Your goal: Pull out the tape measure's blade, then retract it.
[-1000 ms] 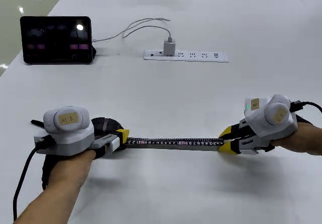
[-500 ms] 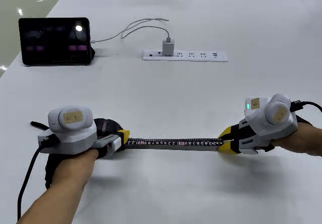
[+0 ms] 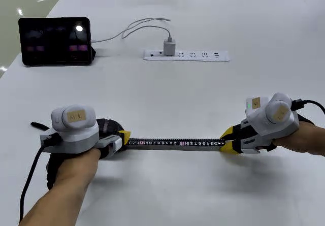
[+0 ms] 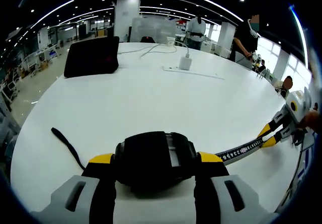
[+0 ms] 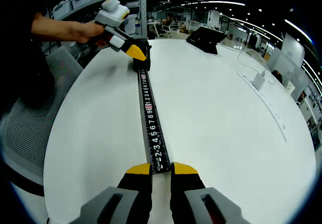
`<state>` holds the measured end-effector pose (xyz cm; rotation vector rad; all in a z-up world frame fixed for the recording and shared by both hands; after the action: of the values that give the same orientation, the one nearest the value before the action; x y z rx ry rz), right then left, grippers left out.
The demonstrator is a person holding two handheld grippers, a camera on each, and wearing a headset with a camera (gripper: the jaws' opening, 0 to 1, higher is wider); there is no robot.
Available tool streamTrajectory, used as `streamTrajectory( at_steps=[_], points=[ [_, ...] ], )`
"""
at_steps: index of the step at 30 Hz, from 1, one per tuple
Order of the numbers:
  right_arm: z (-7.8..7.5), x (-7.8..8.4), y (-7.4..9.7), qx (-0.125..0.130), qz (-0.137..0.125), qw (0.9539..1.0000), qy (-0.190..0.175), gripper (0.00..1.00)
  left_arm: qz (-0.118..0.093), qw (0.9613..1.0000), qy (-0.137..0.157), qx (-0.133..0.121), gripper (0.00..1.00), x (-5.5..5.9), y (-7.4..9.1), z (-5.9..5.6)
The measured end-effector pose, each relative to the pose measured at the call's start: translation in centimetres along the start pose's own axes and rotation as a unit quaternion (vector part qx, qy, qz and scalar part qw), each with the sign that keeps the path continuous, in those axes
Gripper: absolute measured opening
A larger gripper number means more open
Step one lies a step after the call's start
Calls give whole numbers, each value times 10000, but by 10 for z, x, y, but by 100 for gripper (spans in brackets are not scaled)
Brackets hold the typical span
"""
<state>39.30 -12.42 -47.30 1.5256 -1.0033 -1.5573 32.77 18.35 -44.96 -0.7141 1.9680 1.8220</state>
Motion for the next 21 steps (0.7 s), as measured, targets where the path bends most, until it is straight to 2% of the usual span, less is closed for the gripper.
streamTrajectory(
  at_steps=[21],
  points=[
    [-1, -3, -2, 8, 13, 10000, 51, 9, 53, 10000, -26, 27, 56, -1, -1, 2]
  ],
)
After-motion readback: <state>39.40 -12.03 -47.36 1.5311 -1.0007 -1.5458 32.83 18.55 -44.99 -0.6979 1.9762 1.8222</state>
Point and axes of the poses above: the centre of the closed fingertips' face, and the gripper's own axes: y roughly backward along the fingers, z roughly to its left, x roughly out of its underside, the point moved 6 cm from there along y, roughly backward along the fingers, and after that the axes turned 12 degrees about z, right-handed, at the moved point
